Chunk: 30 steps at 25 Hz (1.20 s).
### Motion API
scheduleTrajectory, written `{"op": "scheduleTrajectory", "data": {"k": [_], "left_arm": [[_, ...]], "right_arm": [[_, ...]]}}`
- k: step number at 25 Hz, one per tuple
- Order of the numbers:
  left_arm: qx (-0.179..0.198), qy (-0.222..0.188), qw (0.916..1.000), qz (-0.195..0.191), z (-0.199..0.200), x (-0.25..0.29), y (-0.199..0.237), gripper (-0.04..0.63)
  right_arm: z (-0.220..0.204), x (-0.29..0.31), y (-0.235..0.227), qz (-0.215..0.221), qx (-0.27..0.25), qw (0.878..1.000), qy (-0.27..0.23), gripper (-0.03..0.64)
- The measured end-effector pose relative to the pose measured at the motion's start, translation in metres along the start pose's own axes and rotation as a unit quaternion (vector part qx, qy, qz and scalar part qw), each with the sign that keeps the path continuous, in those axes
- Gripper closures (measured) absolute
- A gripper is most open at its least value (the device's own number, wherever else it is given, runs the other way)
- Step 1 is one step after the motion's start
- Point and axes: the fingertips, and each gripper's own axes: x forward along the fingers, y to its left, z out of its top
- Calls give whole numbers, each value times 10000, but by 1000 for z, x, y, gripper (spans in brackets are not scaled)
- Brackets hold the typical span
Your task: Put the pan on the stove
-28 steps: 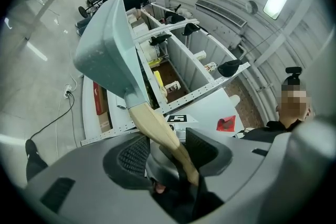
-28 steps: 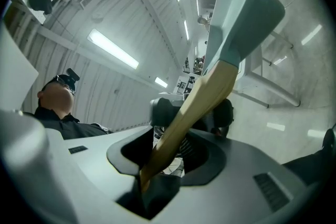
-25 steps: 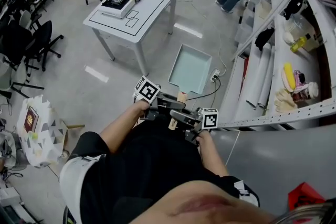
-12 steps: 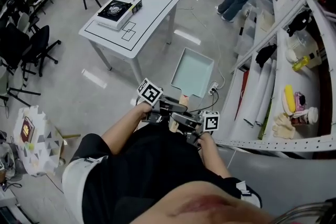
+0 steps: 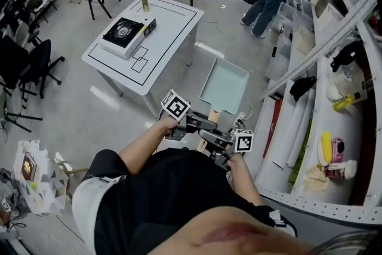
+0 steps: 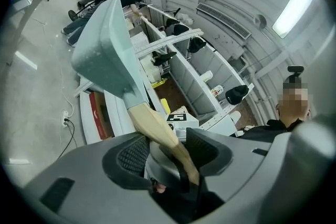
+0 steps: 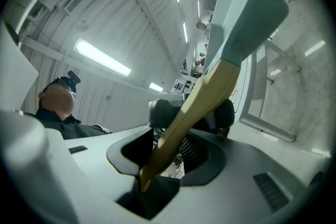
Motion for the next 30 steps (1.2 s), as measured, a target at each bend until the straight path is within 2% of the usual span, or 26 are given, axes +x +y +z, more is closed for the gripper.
{"op": "scheduleTrajectory", "data": {"k": [6, 10, 17, 30], "left_arm": [[59, 119, 9999, -93, 52, -5, 29, 371], [-23, 198, 9997, -145, 73, -1, 46, 371], [-101, 290, 9995, -36, 120, 12, 81, 371], [-40, -26, 9995, 313, 276, 36, 139, 370]], "right_arm": [[54, 3, -30, -67, -91, 9998, -156, 454], [77, -2, -46, -162, -22, 9995, -284, 453], [128, -17, -76, -66, 38, 9994, -335, 453], [284, -46, -118, 308, 45, 9995, -100, 453]]}}
